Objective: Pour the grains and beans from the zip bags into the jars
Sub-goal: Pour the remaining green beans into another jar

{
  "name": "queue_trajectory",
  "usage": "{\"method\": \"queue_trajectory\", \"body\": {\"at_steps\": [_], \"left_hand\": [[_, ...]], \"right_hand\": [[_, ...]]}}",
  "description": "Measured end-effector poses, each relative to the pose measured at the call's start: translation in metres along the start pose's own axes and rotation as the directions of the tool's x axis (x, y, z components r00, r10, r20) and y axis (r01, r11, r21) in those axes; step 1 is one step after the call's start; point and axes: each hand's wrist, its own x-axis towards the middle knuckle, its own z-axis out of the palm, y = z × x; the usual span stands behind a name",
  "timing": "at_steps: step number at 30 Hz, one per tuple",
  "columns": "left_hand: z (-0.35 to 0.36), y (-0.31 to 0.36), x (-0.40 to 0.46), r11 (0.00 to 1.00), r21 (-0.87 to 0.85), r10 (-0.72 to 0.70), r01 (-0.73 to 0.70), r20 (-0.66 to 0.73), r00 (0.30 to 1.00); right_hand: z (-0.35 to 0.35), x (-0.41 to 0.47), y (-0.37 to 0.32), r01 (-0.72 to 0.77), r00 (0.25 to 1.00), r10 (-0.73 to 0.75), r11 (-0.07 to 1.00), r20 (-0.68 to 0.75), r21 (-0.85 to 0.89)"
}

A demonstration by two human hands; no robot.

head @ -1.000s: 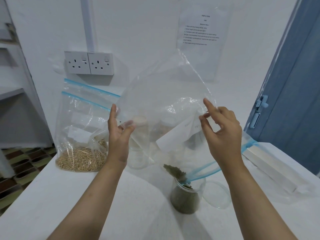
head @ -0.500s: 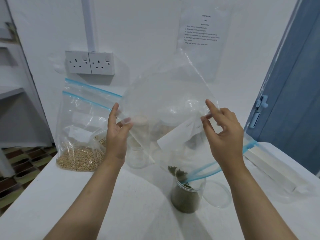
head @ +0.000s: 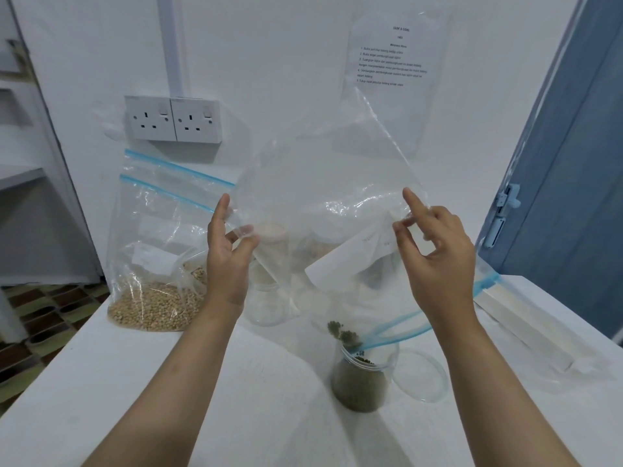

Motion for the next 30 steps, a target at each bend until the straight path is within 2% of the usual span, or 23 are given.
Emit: {"method": "queue_trajectory", "body": {"at_steps": [6,12,19,30], "left_hand": [[0.002,0.003,-0.001,1.0,0.02,0.002,-0.002,0.005,1.0],[0.012,0.004,-0.001,1.0,0.015,0.014,-0.014,0.025,1.0],[0.025,0.005,0.0,0.999,-0.001,0.035,-0.035,0.043,0.998],[0.032,0.008,0.003,0.998,0.023,0.062,-0.063,0.054,0.997]], "right_hand": [[-0.002,0.0,0.0,-0.012,1.0,0.012,1.0,0.002,-0.008],[-0.011,-0.001,0.012,-0.027,0.991,0.037,0.997,0.13,-0.076],[-0.019,-0.007,0.021,-0.055,0.997,0.057,0.997,0.051,-0.05],[-0.021,-0.009,0.024,-0.063,0.998,0.063,0.998,0.02,-0.015]]}}
